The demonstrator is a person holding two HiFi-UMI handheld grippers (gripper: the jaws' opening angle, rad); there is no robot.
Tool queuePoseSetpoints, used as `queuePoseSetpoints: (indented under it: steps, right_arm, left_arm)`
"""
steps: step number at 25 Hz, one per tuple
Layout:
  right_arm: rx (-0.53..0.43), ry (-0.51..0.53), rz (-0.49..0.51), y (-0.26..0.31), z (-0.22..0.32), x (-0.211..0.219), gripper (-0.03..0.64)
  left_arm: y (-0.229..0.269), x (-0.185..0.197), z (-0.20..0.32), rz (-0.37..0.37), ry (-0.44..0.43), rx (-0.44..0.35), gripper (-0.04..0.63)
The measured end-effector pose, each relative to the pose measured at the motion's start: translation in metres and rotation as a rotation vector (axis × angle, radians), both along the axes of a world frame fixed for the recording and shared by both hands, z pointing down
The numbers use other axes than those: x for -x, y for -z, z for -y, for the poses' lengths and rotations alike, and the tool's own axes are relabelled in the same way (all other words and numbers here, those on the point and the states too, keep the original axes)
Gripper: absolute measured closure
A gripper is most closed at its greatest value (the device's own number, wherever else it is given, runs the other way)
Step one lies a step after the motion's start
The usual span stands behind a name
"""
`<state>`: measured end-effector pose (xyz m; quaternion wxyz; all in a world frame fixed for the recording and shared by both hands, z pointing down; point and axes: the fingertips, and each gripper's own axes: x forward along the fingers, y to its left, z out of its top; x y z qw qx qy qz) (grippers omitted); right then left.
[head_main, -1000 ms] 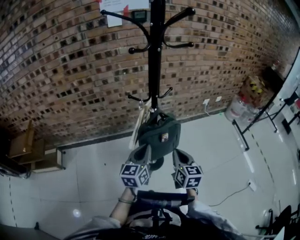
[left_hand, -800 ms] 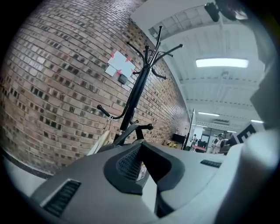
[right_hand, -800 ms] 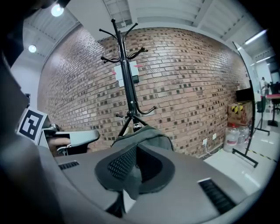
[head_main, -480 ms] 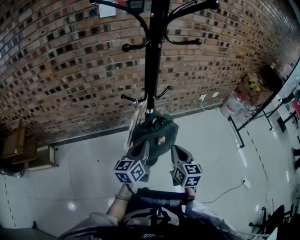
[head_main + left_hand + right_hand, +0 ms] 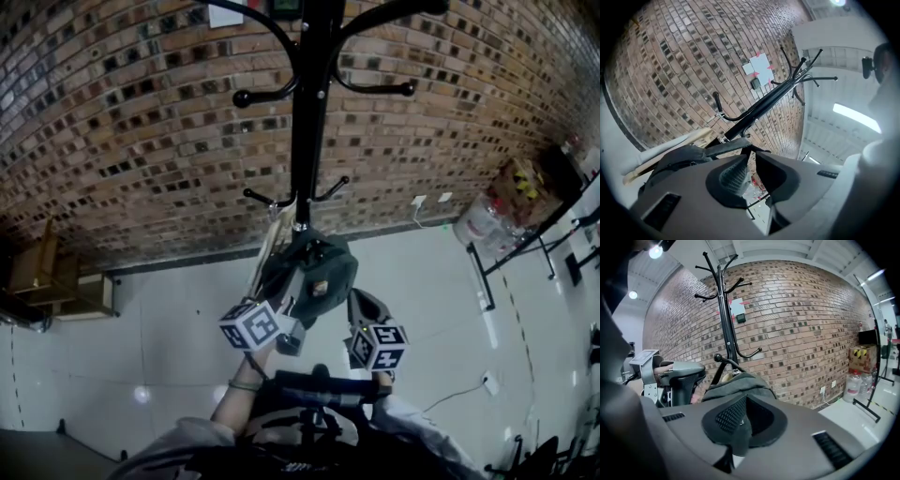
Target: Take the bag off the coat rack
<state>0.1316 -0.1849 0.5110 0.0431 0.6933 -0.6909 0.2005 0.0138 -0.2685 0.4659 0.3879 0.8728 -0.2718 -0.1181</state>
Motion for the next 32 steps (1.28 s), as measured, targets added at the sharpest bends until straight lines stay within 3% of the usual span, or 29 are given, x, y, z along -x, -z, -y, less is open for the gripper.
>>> queuePoseSetpoints:
  steps: [7,11,13,18,25,32]
  right_arm:
    - [-0.020,0.061,0.006,0.008,0.024,-0.033,0.607]
    - [-0.024,0.103,0.021,0.004,0.038,-0.043,0.607]
    - [-0.027,0.127,0.025,0.002,0.046,-0.045,0.607]
    - [-0.038,0.191,0.033,0.007,0.065,-0.044,0.607]
    - [-0.076,0.282,0.017,0.022,0.078,-0.033,0.607]
    - [-0.077,0.382,0.006,0.027,0.079,-0.012,0.607]
  left_arm:
    - [0.001,-0.021,0.020,-0.182,0.044,0.196,0.483]
    - [-0.003,-0.019,0.034,-0.366,0.077,0.316,0.483]
    - [-0.005,-0.016,0.041,-0.423,0.109,0.356,0.482]
    - [-0.012,-0.017,0.043,-0.494,0.152,0.445,0.483]
    - [-0.016,-0.026,0.044,-0.495,0.177,0.469,0.482]
    - [-0.017,-0.020,0.054,-0.624,0.249,0.536,0.482]
